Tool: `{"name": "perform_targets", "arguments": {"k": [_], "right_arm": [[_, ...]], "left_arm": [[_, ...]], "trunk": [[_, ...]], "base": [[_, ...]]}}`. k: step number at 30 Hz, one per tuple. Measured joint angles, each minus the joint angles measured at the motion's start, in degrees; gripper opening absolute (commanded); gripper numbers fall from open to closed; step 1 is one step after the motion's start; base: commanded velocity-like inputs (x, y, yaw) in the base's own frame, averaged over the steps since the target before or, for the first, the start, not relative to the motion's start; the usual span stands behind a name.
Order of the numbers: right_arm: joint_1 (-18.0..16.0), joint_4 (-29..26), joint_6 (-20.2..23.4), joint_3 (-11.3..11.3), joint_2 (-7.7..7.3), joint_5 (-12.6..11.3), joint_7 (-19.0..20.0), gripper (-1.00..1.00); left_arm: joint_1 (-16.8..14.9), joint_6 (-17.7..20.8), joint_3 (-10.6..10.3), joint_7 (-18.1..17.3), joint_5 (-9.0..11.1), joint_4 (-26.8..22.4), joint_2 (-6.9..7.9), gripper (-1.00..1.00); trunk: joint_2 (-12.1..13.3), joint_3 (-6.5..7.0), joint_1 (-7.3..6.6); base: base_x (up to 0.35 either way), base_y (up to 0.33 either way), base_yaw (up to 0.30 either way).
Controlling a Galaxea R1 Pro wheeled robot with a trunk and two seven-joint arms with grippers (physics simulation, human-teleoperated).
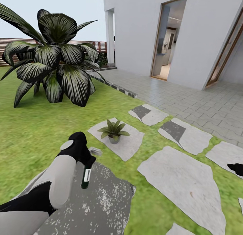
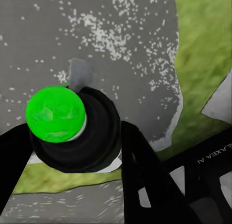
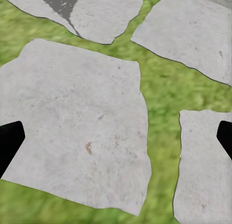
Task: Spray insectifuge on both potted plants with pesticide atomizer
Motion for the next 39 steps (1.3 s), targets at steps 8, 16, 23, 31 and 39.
{"name": "perform_targets", "arguments": {"k": [8, 16, 23, 31, 39], "right_arm": [[0.0, 0.0, -0.14, -0.01, 0.0, -0.08, -0.06, 1.0], [0.0, 3.58, -0.25, 0.0, -0.02, -0.18, 0.05, 1.0], [0.0, 5.27, -5.73, 0.01, 0.0, -0.2, 0.09, 1.0], [0.01, 6.06, -10.12, 0.02, -0.01, -0.03, 0.09, 1.0], [0.0, 6.08, -10.16, 0.09, -0.01, -0.03, 0.07, 1.0]], "left_arm": [[0.0, -0.02, 0.11, -0.07, -0.46, -0.33, -0.01, -1.0], [0.07, -0.16, 0.48, 0.14, -0.4, -3.13, -0.01, -1.0], [0.08, -0.39, 0.47, 0.46, -0.3, -4.66, 0.12, -1.0], [0.08, -0.36, 0.01, 0.3, -0.26, -4.72, 0.09, -1.0], [0.08, -0.35, 0.01, 0.15, -0.23, -4.59, 0.03, -1.0]], "trunk": [[0.0, 0.0, -0.03], [0.0, 0.0, -0.04], [0.0, 0.0, -0.03], [0.0, 0.0, -0.03], [0.0, 0.0, -0.01]], "base": [[0.297, 0.0, 0.0], [0.34, 0.0, 0.0], [0.34, 0.0, 0.0], [0.314, 0.096, 0.0], [0.151, 0.012, 0.0]]}}
